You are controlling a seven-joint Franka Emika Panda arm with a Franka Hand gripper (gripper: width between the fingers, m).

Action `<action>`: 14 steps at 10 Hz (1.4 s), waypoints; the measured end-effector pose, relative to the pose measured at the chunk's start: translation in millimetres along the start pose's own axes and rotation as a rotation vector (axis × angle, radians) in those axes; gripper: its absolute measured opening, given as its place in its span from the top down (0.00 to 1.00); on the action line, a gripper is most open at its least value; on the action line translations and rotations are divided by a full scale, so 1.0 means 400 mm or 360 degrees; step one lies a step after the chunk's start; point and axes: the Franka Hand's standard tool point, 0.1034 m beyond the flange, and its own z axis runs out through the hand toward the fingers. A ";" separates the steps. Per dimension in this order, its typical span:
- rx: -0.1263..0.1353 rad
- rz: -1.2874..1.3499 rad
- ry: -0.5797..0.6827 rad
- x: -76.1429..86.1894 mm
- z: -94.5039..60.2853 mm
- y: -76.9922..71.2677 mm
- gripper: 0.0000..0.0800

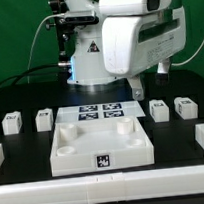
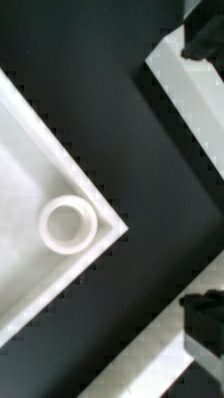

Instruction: Assemble one leg

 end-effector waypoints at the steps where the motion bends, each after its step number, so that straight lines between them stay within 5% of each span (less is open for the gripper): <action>1: 0.0000 0.0000 0.0000 0.000 0.000 0.000 0.19; 10: 0.0001 -0.0003 -0.0001 -0.002 0.003 -0.002 0.19; 14: -0.0009 -0.0208 0.0006 -0.104 0.043 -0.054 0.19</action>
Offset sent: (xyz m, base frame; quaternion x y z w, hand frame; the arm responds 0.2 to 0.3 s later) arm 0.0000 0.0000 0.0000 0.0000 0.0000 0.0000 1.0000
